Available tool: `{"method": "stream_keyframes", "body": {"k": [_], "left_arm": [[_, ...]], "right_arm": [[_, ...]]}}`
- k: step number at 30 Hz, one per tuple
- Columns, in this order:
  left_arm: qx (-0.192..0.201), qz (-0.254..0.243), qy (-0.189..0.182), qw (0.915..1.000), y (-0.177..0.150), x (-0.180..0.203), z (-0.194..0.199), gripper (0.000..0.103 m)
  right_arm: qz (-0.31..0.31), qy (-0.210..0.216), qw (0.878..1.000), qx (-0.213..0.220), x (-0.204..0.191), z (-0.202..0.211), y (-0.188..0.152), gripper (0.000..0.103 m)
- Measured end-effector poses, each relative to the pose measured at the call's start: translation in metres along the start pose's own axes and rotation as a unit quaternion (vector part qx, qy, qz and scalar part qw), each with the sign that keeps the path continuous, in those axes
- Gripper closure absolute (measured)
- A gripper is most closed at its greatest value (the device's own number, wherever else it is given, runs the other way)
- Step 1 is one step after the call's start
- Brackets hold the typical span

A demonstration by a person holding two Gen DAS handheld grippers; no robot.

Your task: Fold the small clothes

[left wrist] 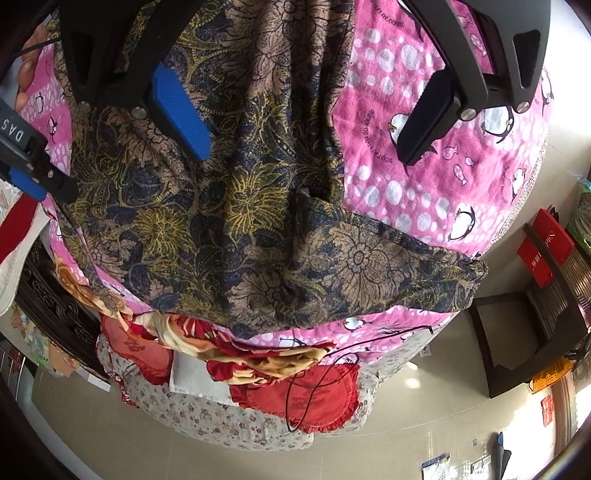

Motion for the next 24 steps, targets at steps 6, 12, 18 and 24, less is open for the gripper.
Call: {"method": "stream_keyframes", "body": {"k": [6,12,18,24], "left_arm": [[-0.001,0.000,0.006,1.0000,0.002,0.000,-0.006,0.000],[-0.003,0.001,0.008,1.0000,0.002,-0.001,-0.010,0.000],[-0.009,0.000,0.008,0.9999,0.003,0.000,-0.016,0.000],[-0.009,-0.004,0.012,0.9999,0.003,0.002,-0.019,0.000]], "right_arm": [[0.001,0.003,1.000,-0.010,-0.002,-0.012,-0.002,0.024],[-0.004,0.005,1.000,-0.015,-0.001,-0.019,-0.003,0.024],[-0.006,0.005,1.000,-0.019,-0.002,-0.025,-0.003,0.024],[-0.004,0.006,1.000,-0.023,-0.003,-0.030,-0.004,0.024]]}}
Point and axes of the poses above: each gripper's, at about its wrist camera, not at the fingertips, and z roughly against the way its jaws point, x to its right, y to its top, the point moved 10 cm from there along -z, roughly the way its jaws point, and after that the axes turned 15 degrees about -x, right-handed, at the moved point
